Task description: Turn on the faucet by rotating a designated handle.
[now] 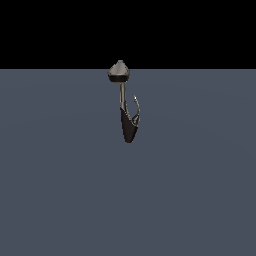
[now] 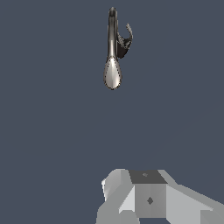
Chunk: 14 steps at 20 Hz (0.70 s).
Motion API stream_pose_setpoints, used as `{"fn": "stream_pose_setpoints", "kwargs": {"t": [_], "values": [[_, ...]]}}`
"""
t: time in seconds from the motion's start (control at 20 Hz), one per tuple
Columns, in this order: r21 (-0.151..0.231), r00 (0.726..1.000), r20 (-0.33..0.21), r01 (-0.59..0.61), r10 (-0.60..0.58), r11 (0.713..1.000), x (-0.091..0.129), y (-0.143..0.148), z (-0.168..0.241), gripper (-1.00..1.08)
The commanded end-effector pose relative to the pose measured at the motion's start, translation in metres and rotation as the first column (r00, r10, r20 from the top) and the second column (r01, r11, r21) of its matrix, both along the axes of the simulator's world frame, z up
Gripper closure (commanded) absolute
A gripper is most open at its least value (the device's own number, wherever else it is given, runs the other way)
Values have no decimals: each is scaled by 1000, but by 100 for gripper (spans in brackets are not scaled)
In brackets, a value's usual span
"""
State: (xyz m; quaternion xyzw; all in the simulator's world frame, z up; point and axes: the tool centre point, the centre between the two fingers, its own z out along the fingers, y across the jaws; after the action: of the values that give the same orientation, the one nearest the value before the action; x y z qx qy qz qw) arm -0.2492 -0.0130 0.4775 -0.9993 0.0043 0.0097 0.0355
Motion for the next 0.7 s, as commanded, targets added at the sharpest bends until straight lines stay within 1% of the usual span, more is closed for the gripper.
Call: {"fn": "stream_pose_setpoints", "kwargs": {"t": [0.0, 0.2, 0.4, 0.65], "values": [[10, 1000, -5, 16, -16, 1000, 5, 1, -1, 108], [34, 998, -20, 59, -58, 998, 18, 4, -3, 108], [68, 992, -44, 121, -118, 990, 37, 7, -6, 108], [117, 972, -90, 229, -219, 966, 70, 11, -15, 108]]}}
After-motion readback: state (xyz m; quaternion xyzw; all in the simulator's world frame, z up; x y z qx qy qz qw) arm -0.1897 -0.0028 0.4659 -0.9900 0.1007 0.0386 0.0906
